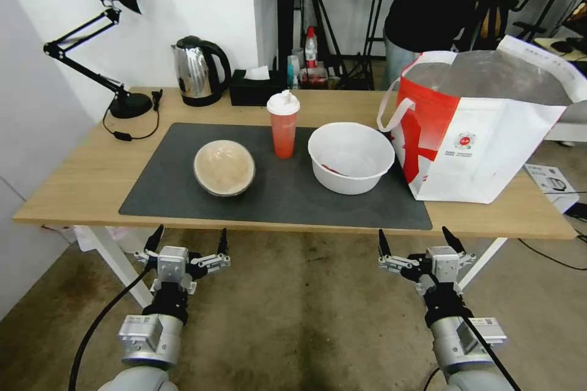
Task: Pick up the trash from the table and place it into the takeout bag.
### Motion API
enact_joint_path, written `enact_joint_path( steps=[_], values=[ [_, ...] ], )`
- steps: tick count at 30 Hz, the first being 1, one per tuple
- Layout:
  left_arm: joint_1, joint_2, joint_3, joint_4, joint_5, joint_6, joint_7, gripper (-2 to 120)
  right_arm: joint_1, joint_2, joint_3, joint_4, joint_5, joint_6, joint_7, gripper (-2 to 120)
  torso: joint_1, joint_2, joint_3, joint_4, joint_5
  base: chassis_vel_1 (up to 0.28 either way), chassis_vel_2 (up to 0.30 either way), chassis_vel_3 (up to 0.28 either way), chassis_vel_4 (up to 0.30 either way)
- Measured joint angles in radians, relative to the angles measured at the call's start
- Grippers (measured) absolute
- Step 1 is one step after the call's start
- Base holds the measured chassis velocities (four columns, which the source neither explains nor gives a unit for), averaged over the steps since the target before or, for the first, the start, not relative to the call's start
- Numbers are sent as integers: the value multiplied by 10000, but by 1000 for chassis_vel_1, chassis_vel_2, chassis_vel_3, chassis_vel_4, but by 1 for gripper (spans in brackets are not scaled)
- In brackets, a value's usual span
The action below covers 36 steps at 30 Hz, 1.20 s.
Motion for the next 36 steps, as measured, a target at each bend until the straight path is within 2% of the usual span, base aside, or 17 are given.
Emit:
enact_joint_path(
  steps=[8, 9, 11, 13, 14, 15, 16, 17, 18, 19, 21, 22, 25, 26, 32, 36],
  values=[
    [0, 0, 0, 0, 0, 0, 0, 120, -77, -70, 1, 25, 62, -38, 53, 120, 0, 0, 0, 0, 0, 0, 0, 0, 0],
    [1, 0, 1, 0, -1, 0, -1, 120, -177, -162, 3, 91, 164, -97, 146, 118, 0, 0, 0, 1, 7, 0, 0, 0, 0],
    [141, 0, -34, -107, -159, 169, -116, 119, -787, -690, 86, 488, 723, -456, 683, 115, 1, -1, 0, -3, -9, 0, 0, 0, 0],
    [268, 0, -78, -243, -314, 330, -225, 118, -996, -871, 117, 623, 917, -579, 866, 113, 1, 0, 1, -5, -6, 0, 0, 0, 0],
    [578, 0, -187, -556, -685, 726, -502, 115, -1453, -1266, 173, 915, 1312, -839, 1249, 110, 0, 0, 0, -3, 5, 0, 0, 0, 0],
    [852, -5, -279, -818, -1016, 1084, -738, 113, -1697, -1462, 184, 979, 1359, -864, 1296, 106, -1, 1, 0, 1, -12, 0, 0, 0, 0],
    [1183, -5, -398, -1161, -1428, 1522, -1041, 109, -1881, -1607, 180, 1079, 1531, -958, 1455, 103, -1, 1, -1, -2, 16, 0, 0, 0, 0],
    [1466, -10, -494, -1449, -1773, 1896, -1295, 106, -2128, -1830, 216, 1271, 1792, -1095, 1705, 101, 0, 1, -1, 5, 10, 0, 0, 0, 0],
    [1466, -10, -494, -1449, -1773, 1896, -1295, 106, -2128, -1830, 216, 1271, 1792, -1095, 1705, 101, 0, 1, -1, 5, 10, 0, 0, 0, 0],
    [1720, -12, -582, -1686, -2086, 2236, -1524, 103, -2413, -2069, 253, 1469, 2071, -1263, 1983, 100, 0, 1, -1, 2, -5, 0, 0, 0, 0],
    [2297, -13, -779, -1997, -2784, 2981, -2033, 101, -3096, -2656, 343, 1905, 2755, -1648, 2655, 100, -1, 1, -1, 1, 6, 0, 0, 0, 0],
    [2461, 6, -855, -1998, -2974, 3194, -2151, 101, -3323, -2845, 370, 1984, 2982, -1770, 2884, 100, -2, 1, -1, 6, -9, 0, 0, 0, 0],
    [2591, 107, -987, -1999, -3114, 3353, -2250, 100, -3499, -2938, 341, 1998, 3180, -1730, 3169, 100, -2, 1, -1, -1, 7, 0, 0, 0, 0],
    [2605, 125, -1005, -1999, -3128, 3368, -2256, 100, -3506, -2929, 327, 1999, 3195, -1633, 3220, 100, 0, 0, 0, -2, -6, 0, 0, 0, 0],
    [2608, 141, -1020, -1999, -3137, 3331, -2256, 100, -3463, -2885, 318, 1998, 3184, -1321, 3233, 100, -1, 1, 0, 0, 1, 0, 0, 0, 0],
    [2588, 142, -1005, -1999, -3153, 2993, -2199, 100, -3322, -2811, 308, 1896, 3130, -582, 2924, 100, 0, 0, 1, 0, 2, 0, 0, 0, 0]
  ],
)
